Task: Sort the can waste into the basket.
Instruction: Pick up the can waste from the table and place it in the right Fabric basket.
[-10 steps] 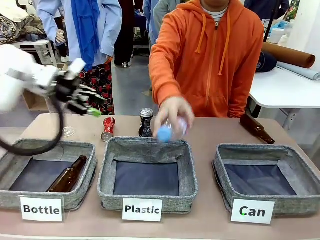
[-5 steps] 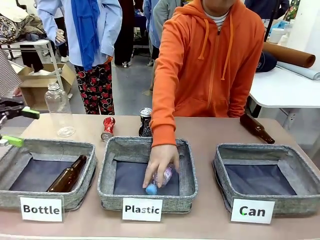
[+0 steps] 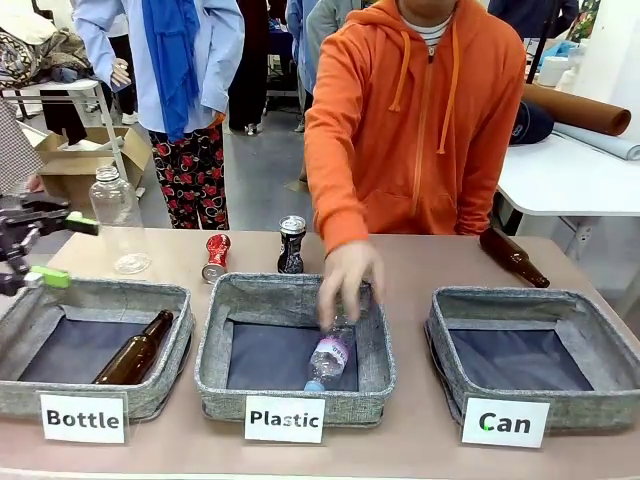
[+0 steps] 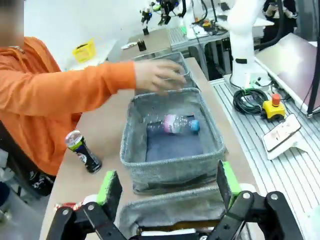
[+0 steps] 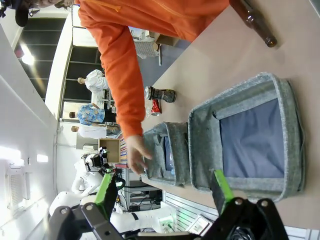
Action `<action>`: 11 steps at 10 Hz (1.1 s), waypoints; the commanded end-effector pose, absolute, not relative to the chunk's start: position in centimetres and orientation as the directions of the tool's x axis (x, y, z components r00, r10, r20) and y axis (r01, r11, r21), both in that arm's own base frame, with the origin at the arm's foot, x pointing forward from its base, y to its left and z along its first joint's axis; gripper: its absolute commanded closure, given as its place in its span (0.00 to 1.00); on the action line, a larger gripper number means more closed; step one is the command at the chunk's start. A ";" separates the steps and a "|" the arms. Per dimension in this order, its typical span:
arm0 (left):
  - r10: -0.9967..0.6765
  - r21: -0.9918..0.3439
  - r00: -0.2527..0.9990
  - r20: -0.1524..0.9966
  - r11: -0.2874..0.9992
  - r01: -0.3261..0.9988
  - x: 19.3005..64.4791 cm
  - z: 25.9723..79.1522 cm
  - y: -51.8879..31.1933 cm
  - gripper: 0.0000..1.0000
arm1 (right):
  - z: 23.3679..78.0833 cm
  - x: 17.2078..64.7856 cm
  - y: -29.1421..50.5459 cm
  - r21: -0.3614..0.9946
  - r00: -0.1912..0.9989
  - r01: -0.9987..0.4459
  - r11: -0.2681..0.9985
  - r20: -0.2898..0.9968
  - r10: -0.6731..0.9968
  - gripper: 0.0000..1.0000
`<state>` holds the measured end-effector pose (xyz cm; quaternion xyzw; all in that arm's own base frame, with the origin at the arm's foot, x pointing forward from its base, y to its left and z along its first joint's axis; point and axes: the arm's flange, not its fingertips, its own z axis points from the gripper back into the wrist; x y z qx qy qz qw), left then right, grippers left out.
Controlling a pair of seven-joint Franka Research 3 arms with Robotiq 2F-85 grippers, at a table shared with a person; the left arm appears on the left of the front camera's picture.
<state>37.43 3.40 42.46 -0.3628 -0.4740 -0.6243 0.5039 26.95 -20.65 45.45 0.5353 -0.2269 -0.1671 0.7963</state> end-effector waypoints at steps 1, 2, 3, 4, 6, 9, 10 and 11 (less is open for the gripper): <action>-0.310 0.217 -0.219 0.925 -0.042 0.975 42.1 43.5 -0.7 0.00 | 45.6 27.1 -20.8 0.931 0.834 -0.015 0.364 0.213 -0.509 0.00; -0.343 0.212 -0.204 0.917 -0.014 0.977 46.0 43.5 -4.9 0.00 | 45.6 27.1 -20.8 0.931 0.834 -0.015 0.364 0.213 -0.509 0.00; -0.374 0.191 -0.187 0.908 -0.028 0.981 47.8 43.2 -7.5 0.00 | 45.6 27.1 -20.8 0.931 0.834 -0.015 0.364 0.213 -0.509 0.00; -0.436 0.164 -0.155 0.886 -0.016 0.986 51.0 42.4 -11.2 0.00 | 45.6 27.1 -20.8 0.931 0.834 -0.015 0.364 0.213 -0.509 0.00; -0.495 0.105 -0.068 0.866 0.046 0.993 56.8 40.5 -14.9 0.00 | 45.6 27.1 -20.8 0.931 0.834 -0.015 0.364 0.213 -0.509 0.00; -0.466 0.000 0.056 0.883 0.119 0.993 62.6 37.0 -16.6 0.00 | 45.6 27.1 -20.8 0.931 0.834 -0.015 0.364 0.213 -0.509 0.00; -0.451 -0.017 0.071 0.890 0.124 0.992 63.6 35.9 -16.9 0.00 | 45.6 27.1 -20.8 0.931 0.834 -0.015 0.364 0.213 -0.509 0.00; -0.433 -0.032 0.084 0.897 0.126 0.991 64.3 34.8 -17.3 0.00 | 45.6 27.1 -20.8 0.931 0.834 -0.015 0.364 0.213 -0.509 0.00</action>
